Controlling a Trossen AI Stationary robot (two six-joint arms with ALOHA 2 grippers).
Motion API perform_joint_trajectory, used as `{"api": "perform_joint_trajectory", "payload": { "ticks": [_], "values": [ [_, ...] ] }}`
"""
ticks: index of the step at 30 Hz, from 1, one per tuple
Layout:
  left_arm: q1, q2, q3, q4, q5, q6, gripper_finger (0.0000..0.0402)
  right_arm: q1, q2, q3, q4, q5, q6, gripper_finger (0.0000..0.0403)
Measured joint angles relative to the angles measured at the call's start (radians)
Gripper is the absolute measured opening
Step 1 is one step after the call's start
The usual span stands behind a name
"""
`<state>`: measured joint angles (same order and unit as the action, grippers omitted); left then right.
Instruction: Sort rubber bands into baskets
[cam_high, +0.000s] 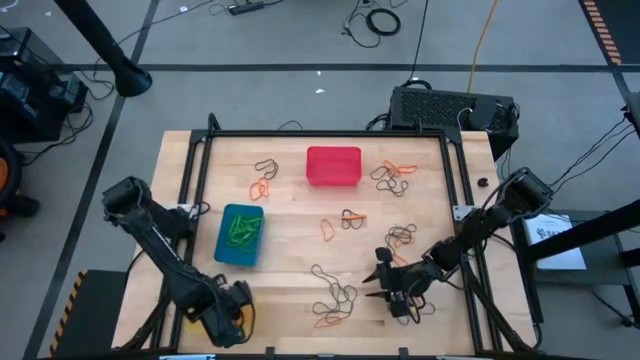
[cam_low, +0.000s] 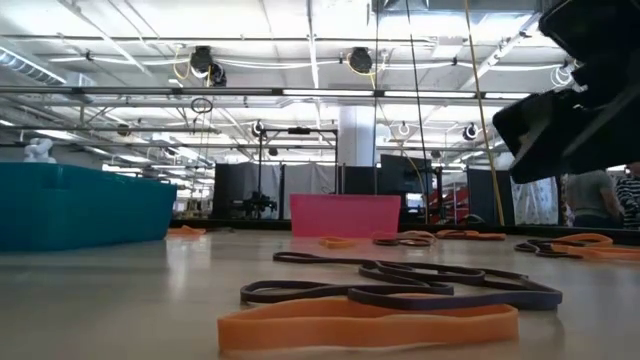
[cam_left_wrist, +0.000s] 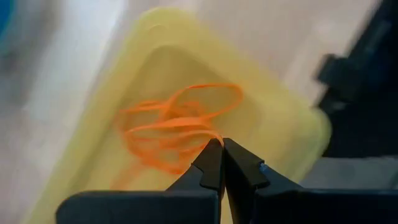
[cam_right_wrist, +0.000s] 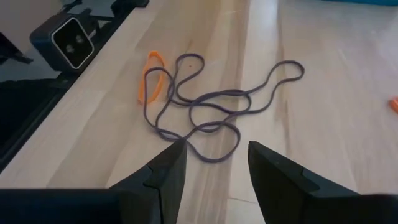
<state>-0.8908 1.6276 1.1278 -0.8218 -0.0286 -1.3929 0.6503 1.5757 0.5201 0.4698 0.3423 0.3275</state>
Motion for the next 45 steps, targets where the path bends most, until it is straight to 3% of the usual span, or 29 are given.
{"api": "perform_joint_trajectory", "payload": {
  "ticks": [10, 20, 25, 28, 35, 39, 41, 45],
  "values": [
    [-0.041, 0.0, 0.0, -0.055, -0.01, -0.068, 0.0014, -0.015, 0.0, 0.0, 0.0, -0.004, 0.0, 0.0165],
    [-0.041, 0.001, 0.0, -0.056, -0.01, -0.069, 0.0098, -0.015, 0.0, 0.0, -0.002, -0.004, -0.013, 0.0165],
    [-0.028, 0.001, 0.0, -0.047, -0.011, -0.094, 0.0109, -0.015, 0.0, 0.0, -0.003, -0.004, -0.023, 0.0165],
    [0.005, -0.002, 0.0, -0.008, -0.088, -0.047, 0.0109, -0.015, 0.0, 0.0, -0.004, -0.004, -0.029, 0.0165],
    [0.158, -0.053, 0.002, 0.107, -0.403, 0.389, 0.0109, -0.015, 0.0, 0.0, -0.008, -0.004, -0.03, 0.0165],
    [0.312, -0.079, 0.002, 0.043, -0.597, 0.487, 0.0109, -0.015, 0.0, 0.0, -0.009, -0.004, -0.03, 0.0165],
    [0.417, -0.083, 0.002, 0.005, -0.629, 0.504, 0.0109, -0.015, 0.0, 0.0, -0.01, -0.004, -0.028, 0.0165],
    [0.654, -0.078, -0.004, -0.039, -0.57, 0.509, 0.0109, -0.015, 0.0, 0.0, -0.011, -0.004, -0.027, 0.0165]
  ]
}}
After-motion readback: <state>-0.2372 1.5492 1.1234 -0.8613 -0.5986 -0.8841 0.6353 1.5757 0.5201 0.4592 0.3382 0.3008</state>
